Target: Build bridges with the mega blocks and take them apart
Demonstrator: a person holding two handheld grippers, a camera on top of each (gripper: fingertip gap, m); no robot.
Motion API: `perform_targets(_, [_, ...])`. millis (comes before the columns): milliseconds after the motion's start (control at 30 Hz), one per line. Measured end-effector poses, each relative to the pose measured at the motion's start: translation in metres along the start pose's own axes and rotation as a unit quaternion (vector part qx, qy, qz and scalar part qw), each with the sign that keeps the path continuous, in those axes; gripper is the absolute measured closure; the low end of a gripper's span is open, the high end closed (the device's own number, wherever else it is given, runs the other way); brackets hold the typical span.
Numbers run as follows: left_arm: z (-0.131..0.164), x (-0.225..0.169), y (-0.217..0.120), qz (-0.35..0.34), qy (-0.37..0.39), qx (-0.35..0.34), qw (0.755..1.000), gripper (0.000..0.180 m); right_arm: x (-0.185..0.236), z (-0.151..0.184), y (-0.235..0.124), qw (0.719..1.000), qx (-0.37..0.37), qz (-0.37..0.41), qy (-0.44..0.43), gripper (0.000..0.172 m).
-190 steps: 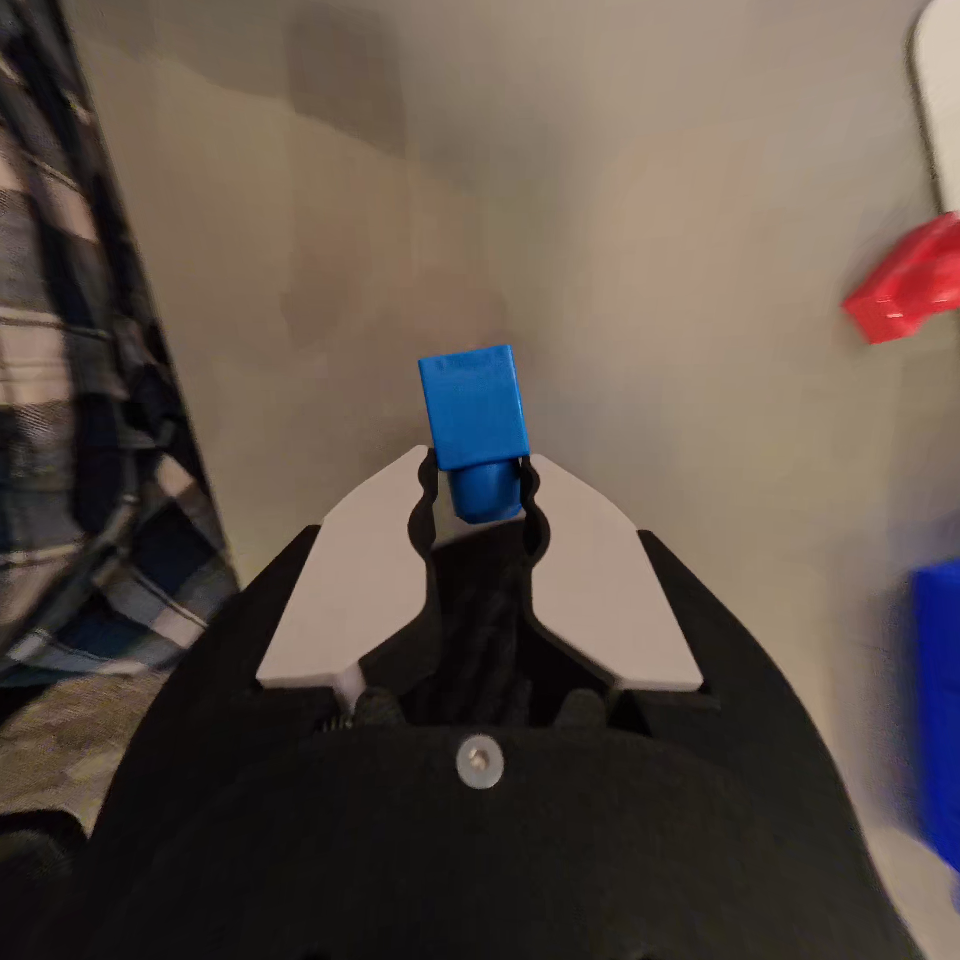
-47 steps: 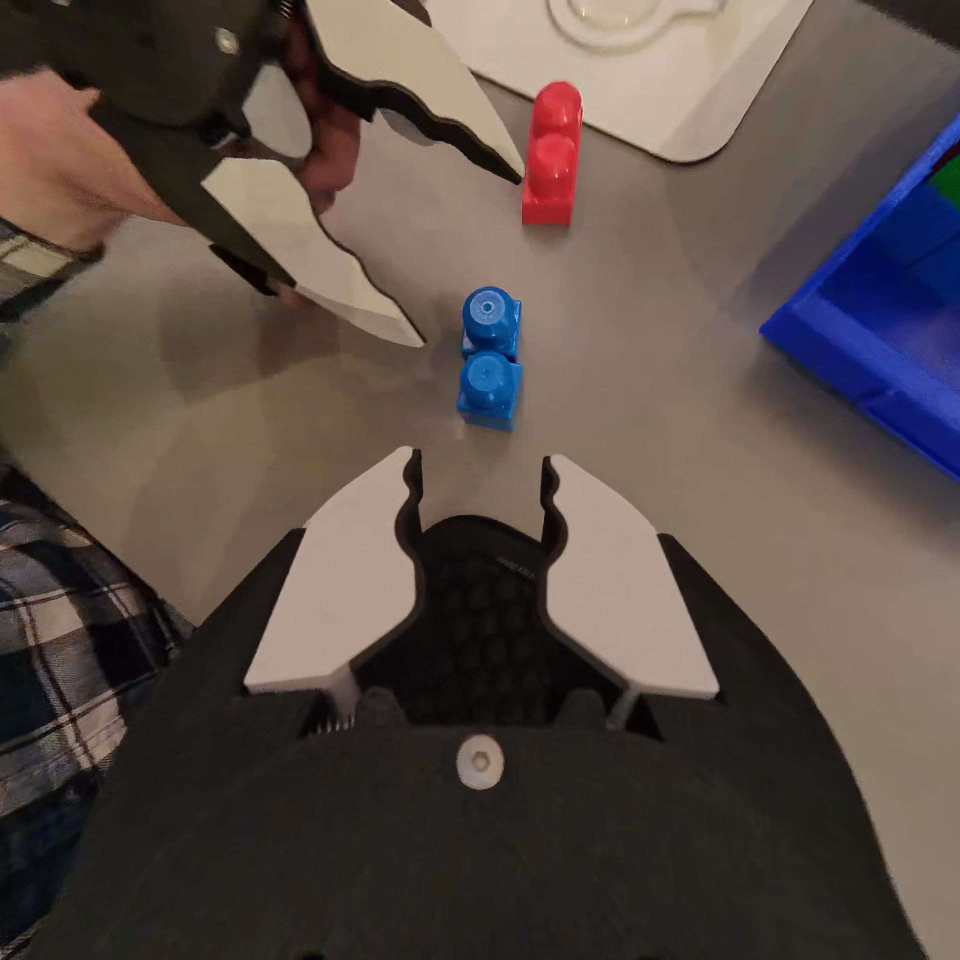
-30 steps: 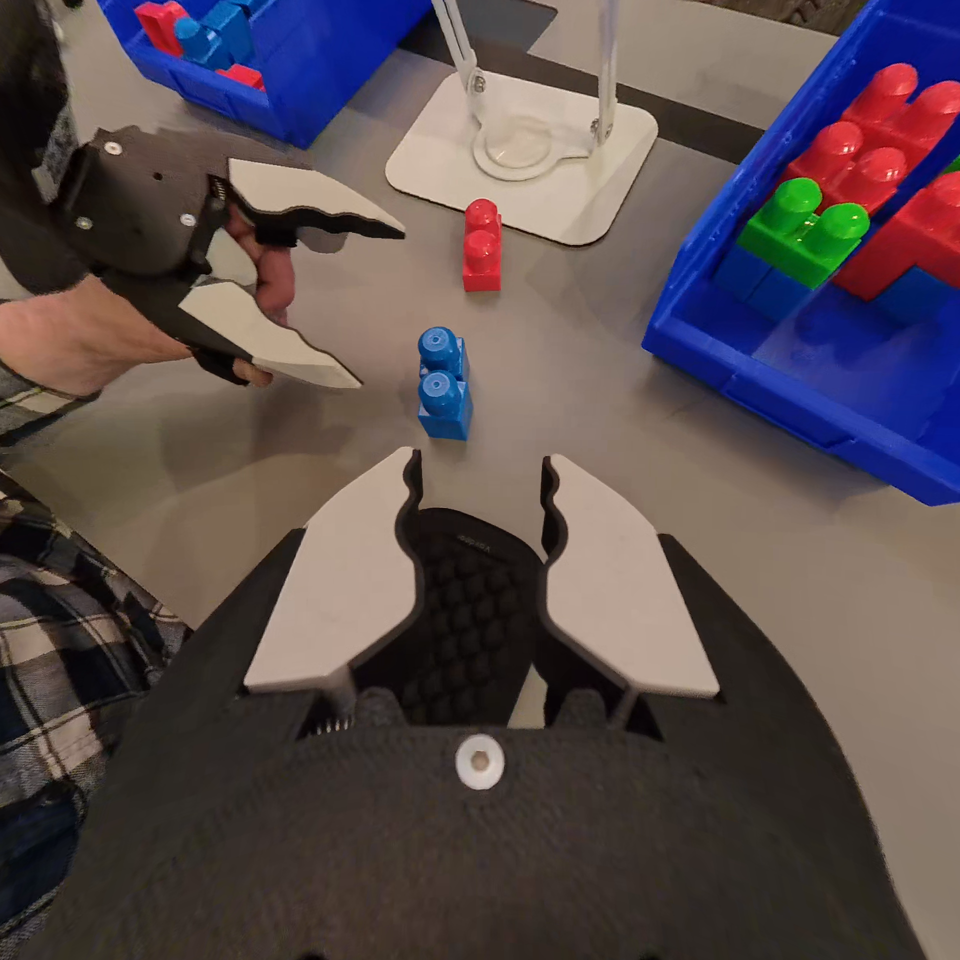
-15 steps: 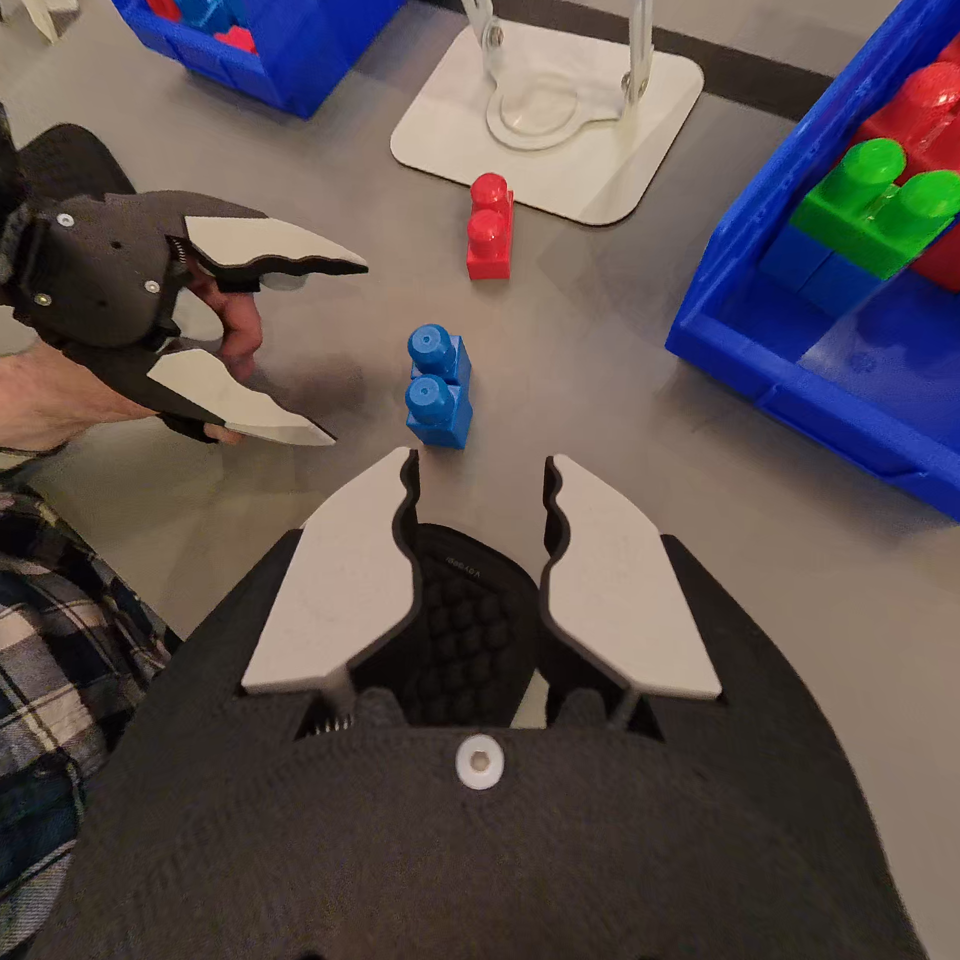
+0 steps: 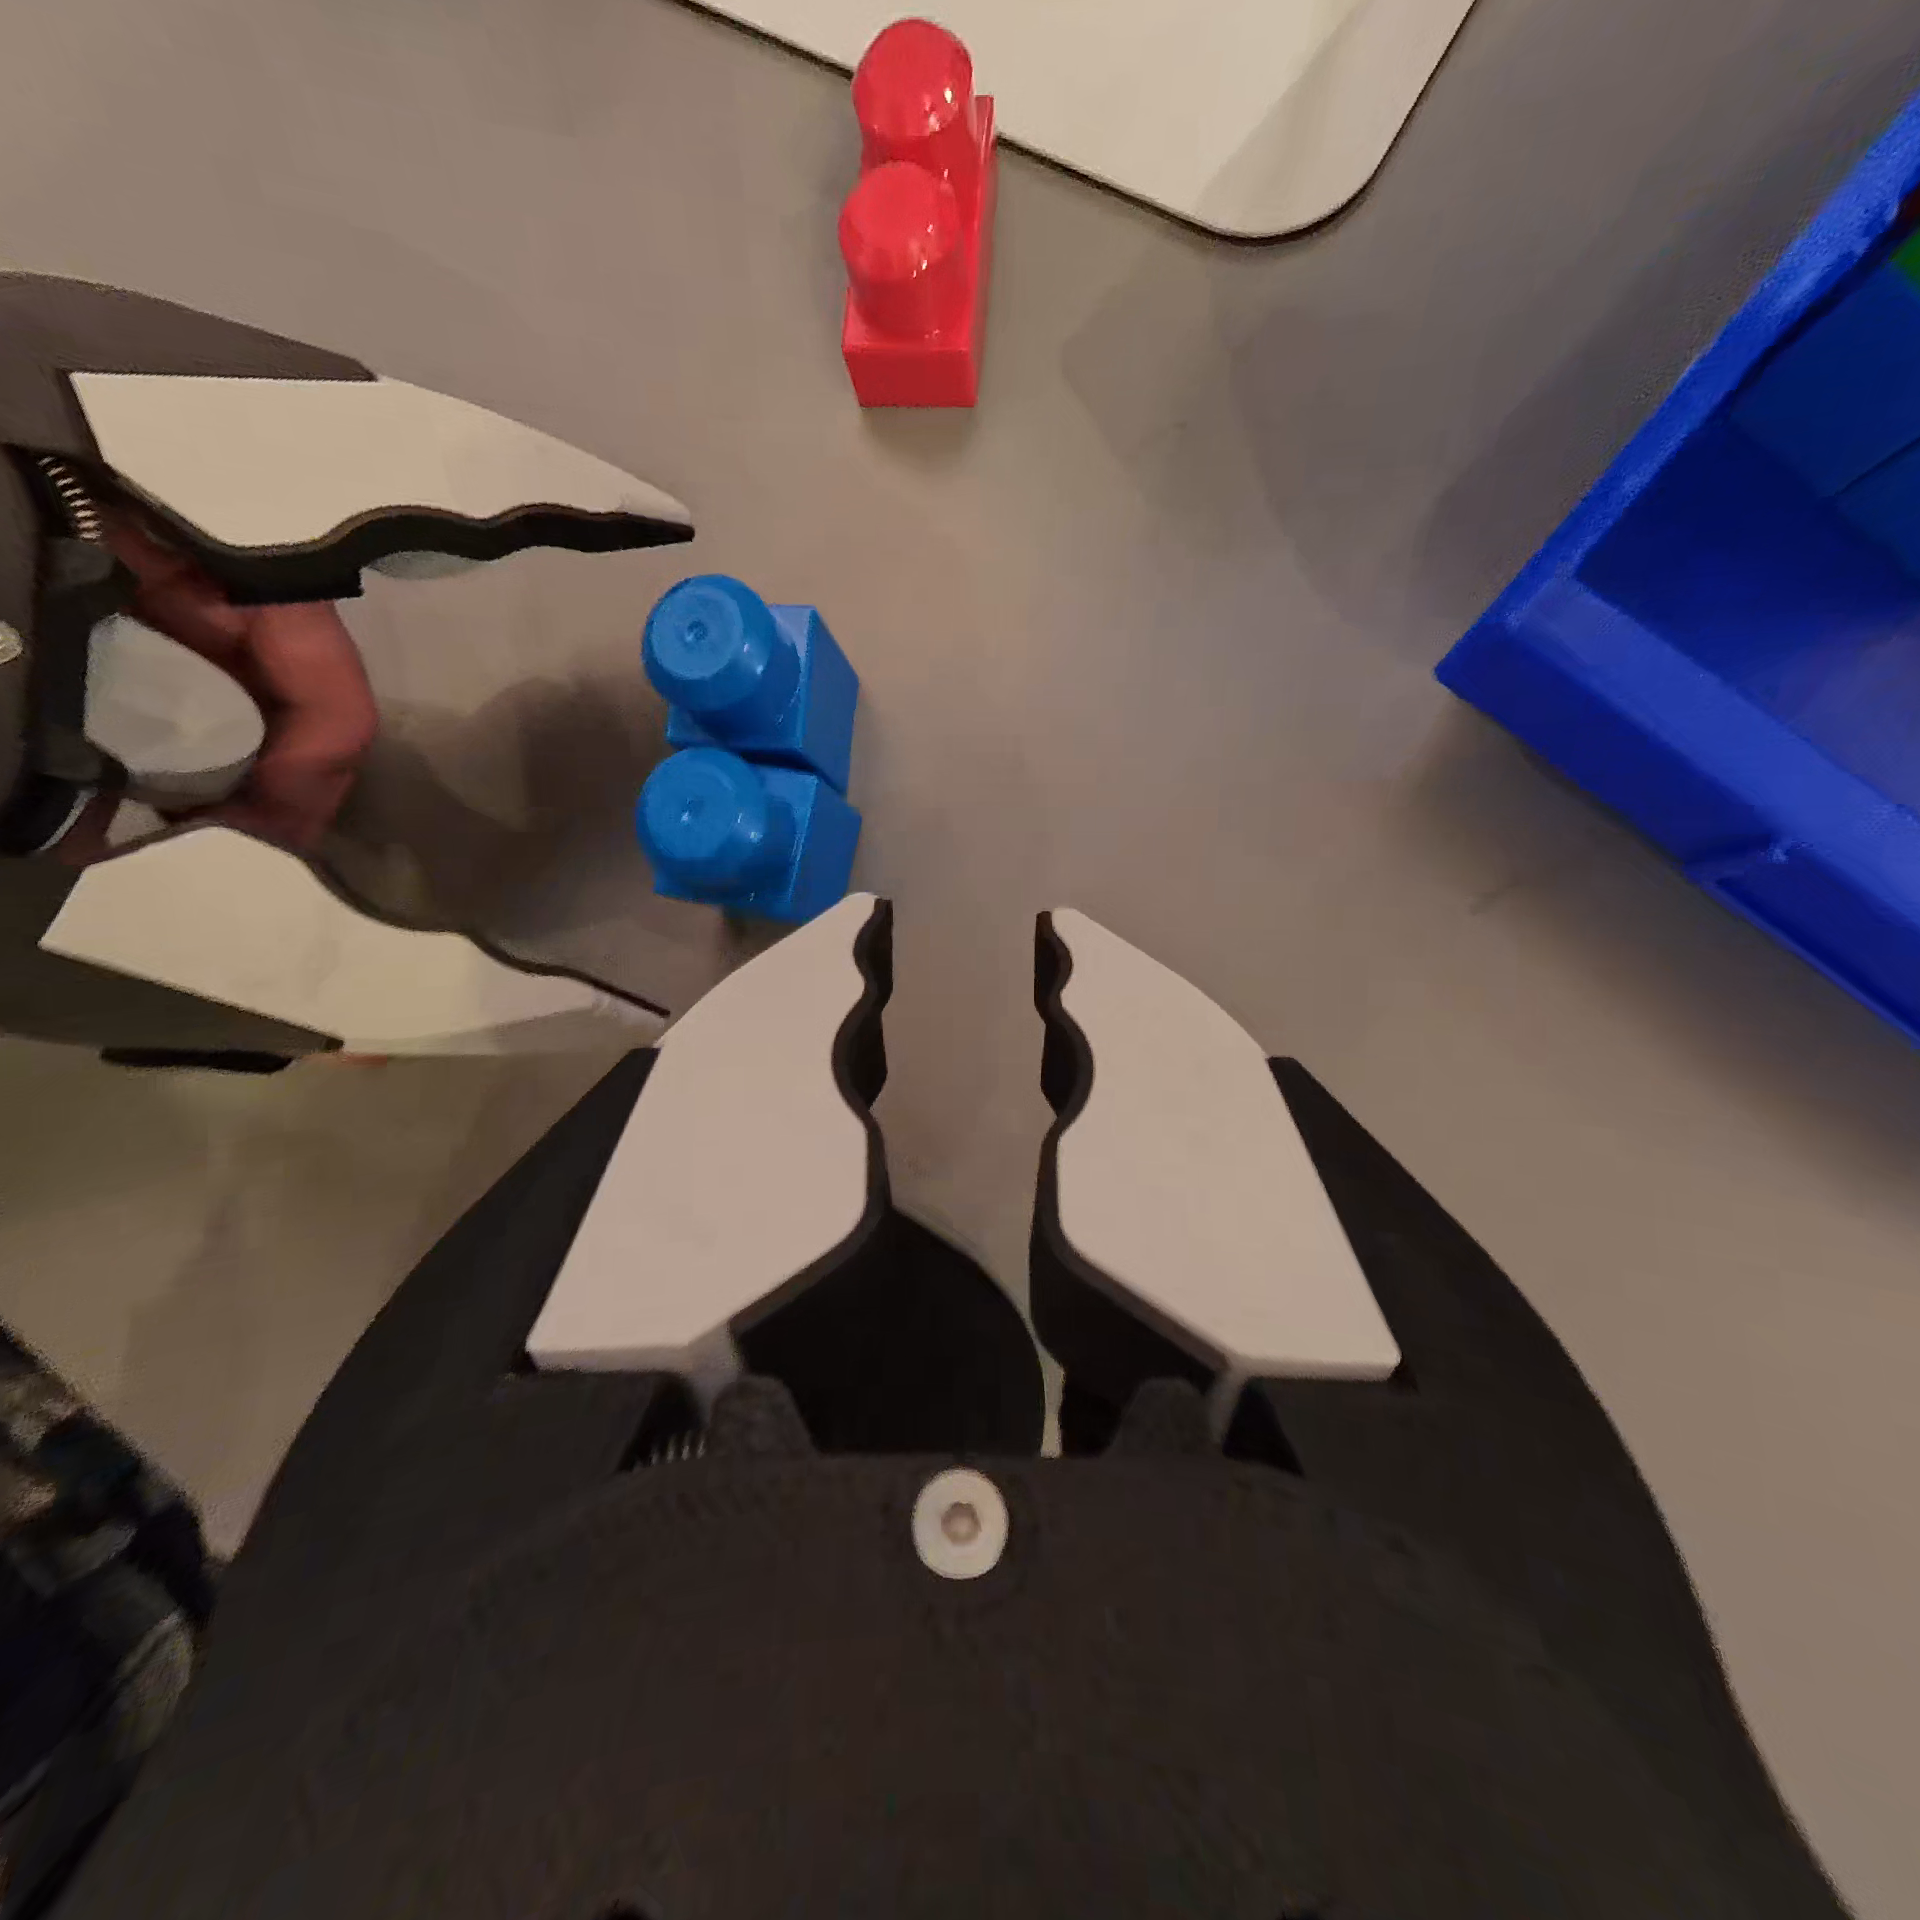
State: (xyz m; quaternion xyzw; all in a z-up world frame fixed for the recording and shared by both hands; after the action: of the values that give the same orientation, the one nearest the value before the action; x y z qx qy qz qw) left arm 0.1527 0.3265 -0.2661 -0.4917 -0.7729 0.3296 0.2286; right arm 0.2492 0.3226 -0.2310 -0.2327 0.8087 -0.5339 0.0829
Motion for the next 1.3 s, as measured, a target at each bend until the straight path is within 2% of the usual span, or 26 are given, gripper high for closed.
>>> perform_targets(133, [-0.001,0.003,0.006,0.003,-0.011,0.02,1.0,0.078,-0.002,-0.008,0.024,0.999,-0.006,0.038,-0.009,0.153])
perform_targets(300, [-0.002,0.002,0.012,0.009,0.0,0.033,0.999,0.084,0.006,-0.013,0.039,0.999,0.013,0.033,-0.03,0.155])
perform_targets(500, [-0.004,-0.002,0.017,0.021,0.014,0.042,0.999,0.096,0.014,-0.014,0.043,0.999,0.022,-0.011,-0.025,0.156])
perform_targets(667, [-0.004,0.002,0.019,0.027,0.004,0.047,0.998,0.094,0.017,-0.013,0.043,0.999,0.022,-0.032,-0.019,0.156])
perform_targets(800, [-0.002,0.006,0.02,0.019,0.005,0.055,0.998,0.086,0.009,-0.016,0.041,1.0,0.008,-0.005,-0.016,0.156])
perform_targets(933, [-0.001,0.003,0.024,0.028,0.017,0.07,0.997,0.091,0.005,-0.02,0.045,0.999,0.008,0.036,-0.029,0.159])
perform_targets(1067, [-0.002,0.002,0.025,0.03,0.021,0.07,0.997,0.103,0.009,-0.021,0.051,0.999,0.015,0.019,-0.034,0.159])
perform_targets(1300, [-0.001,0.004,0.026,0.031,0.017,0.077,0.996,0.099,0.014,-0.019,0.054,0.999,0.023,-0.002,-0.045,0.161])
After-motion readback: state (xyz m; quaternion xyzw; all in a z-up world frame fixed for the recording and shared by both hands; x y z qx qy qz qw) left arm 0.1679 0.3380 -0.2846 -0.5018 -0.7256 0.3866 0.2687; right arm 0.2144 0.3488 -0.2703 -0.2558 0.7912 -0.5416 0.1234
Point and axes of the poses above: each gripper's, where its closed fingertips meet, y out along the fingers, z out of its underside, x = y × z across the jaws, the point moved 3 cm from there along -y, back along the fingers, and after that the axes turned 11 degrees about x, right-handed, at the moved point
